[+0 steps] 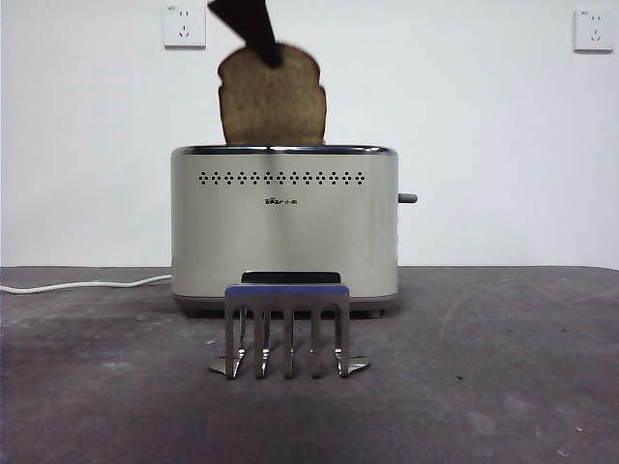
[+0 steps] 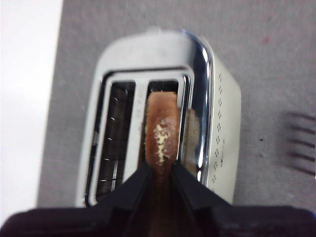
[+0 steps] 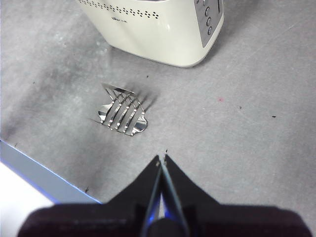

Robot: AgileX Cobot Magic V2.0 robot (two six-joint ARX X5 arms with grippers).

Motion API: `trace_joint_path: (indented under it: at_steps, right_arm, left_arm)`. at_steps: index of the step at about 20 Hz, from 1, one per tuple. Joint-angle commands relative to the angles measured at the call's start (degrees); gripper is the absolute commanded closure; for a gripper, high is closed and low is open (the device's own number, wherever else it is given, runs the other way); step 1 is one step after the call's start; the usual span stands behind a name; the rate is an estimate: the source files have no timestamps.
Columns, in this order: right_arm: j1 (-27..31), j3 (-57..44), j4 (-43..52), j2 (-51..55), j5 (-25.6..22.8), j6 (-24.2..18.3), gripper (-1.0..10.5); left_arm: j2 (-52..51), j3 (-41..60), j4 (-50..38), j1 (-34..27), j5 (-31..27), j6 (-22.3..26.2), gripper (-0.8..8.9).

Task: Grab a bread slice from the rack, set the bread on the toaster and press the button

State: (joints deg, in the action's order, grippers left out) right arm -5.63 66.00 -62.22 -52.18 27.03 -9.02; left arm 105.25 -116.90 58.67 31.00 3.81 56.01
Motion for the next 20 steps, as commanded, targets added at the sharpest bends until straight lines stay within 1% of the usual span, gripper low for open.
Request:
trace_joint_path:
  at_steps: [1,5,7,9,12,13,14,16,17,20]
  right_arm:
    - [-0.1,0.2,0.0,-0.2,0.0,-0.9,9.6]
    - [-0.1,0.2,1.2,-1.2,0.0,-1.0,9.6]
    - [-0.1,0.2,2.8,-1.8,0.0,-1.0,9.6]
    - [-0.1,0.2,4.5,-2.7,0.0,-0.9,9.6]
    - [-0.1,0.2,6.2,-4.2,0.0,-0.9,9.6]
    - [-0.1,0.2,7.1,-4.8,0.0,-0.9,9.6]
    - [-0.1,0.2,8.0,-5.4,0.0,-0.9,9.6]
    - [-0.1,0.2,11.0,-7.0,0.0,-0.9,9.6]
    - [-0.1,0.2,12.3,-7.8,0.0,-0.8,9.6]
    - [-0.1,0.2,16.0,-10.7,0.0,0.2,9.6]
  left_arm:
    - [1.1,0.3,-0.2,-0.3,1.3,0.7,8.22]
    - [2.7,0.3,-0.8,-0.5,1.3,0.2,8.14]
    - [3.2,0.3,-1.5,-0.8,2.5,-2.0,8.04]
    - [3.2,0.3,-2.7,-0.9,1.9,-2.4,7.72]
    - [3.2,0.3,-4.3,-1.1,0.0,-2.5,7.72]
    - [3.2,0.3,-5.0,-1.2,-0.6,-2.8,7.45]
    - [3.2,0.3,-6.0,-1.4,-0.5,-3.5,6.79]
    - [3.2,0.3,-8.4,-1.4,-0.5,-4.4,5.0]
    - [3.2,0.3,-8.9,-1.4,-0.5,-4.4,4.54]
    - [3.2,0.3,-9.0,-1.4,-0.5,-4.4,4.53]
